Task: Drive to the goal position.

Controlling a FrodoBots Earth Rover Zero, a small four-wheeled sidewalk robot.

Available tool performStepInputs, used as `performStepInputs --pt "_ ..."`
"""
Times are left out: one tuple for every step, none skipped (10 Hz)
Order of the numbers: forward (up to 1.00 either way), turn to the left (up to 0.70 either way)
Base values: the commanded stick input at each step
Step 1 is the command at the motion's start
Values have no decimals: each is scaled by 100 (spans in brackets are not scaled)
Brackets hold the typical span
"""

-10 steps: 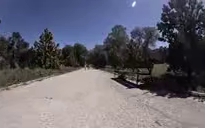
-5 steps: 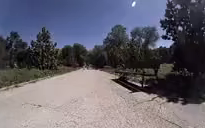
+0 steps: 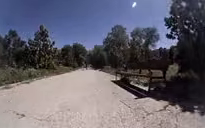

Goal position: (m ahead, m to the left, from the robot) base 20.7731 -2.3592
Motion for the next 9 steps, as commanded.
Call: performStepInputs --pt "70 8" --pt "70 27" --pt "70 36" --pt "70 35" --pt "70 21" --pt "70 1" --pt "70 1" --pt "70 1" --pt "70 1"
